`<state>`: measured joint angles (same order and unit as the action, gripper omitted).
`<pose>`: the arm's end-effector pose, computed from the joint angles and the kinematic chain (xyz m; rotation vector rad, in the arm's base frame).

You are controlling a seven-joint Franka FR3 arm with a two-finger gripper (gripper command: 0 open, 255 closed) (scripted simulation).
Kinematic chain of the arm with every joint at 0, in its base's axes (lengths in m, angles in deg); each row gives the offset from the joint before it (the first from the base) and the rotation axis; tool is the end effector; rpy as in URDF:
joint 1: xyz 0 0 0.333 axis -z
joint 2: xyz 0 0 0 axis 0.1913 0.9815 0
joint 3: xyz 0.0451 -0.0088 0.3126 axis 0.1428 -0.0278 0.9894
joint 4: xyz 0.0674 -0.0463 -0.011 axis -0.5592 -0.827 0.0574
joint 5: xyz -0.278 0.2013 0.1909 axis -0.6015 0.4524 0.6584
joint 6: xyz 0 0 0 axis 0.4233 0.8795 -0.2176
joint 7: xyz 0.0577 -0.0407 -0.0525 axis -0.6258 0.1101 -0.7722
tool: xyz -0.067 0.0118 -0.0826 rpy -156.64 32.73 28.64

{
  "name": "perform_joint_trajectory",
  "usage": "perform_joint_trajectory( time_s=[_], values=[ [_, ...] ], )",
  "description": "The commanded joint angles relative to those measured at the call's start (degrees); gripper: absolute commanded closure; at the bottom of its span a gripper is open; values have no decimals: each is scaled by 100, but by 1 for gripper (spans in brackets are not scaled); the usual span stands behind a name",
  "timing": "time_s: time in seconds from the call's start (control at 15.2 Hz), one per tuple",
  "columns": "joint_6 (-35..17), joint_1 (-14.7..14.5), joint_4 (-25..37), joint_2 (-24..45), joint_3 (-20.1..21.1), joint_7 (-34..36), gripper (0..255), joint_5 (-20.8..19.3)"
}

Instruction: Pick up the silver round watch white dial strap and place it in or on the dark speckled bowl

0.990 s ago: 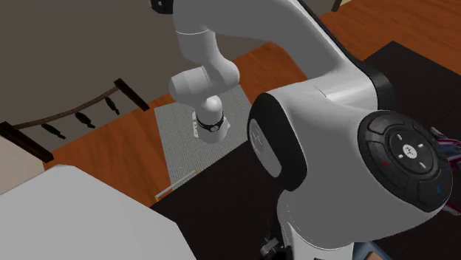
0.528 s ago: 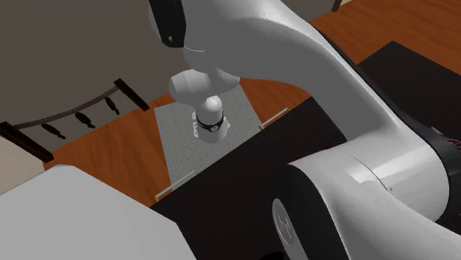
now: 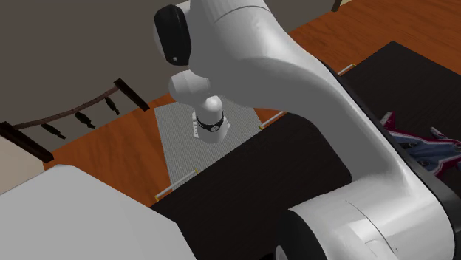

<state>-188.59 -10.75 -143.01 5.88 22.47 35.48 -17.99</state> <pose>0.6427 -0.0190 0.5253 3.0068 0.4317 0.0428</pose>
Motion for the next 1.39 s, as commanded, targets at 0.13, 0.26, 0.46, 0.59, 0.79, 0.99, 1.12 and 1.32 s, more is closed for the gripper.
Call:
perform_joint_trajectory(
  time_s=[0.13, 0.26, 0.46, 0.59, 0.79, 0.99, 1.12, 1.32],
  values=[
    [-299, -1, -286, 12, 1, 32, 255, -8],
    [-448, 0, -427, 21, 0, 46, 255, -12],
    [-669, 2, -626, 44, -1, 66, 255, -19],
    [-815, 3, -750, 65, -2, 79, 255, -24],
    [-991, 5, -895, 97, -4, 96, 255, -30],
    [-990, 5, -893, 99, -4, 96, 255, -30],
    [-990, 5, -893, 99, -4, 96, 255, -30],
    [-989, 5, -893, 98, -4, 96, 0, -30]
  ],
)
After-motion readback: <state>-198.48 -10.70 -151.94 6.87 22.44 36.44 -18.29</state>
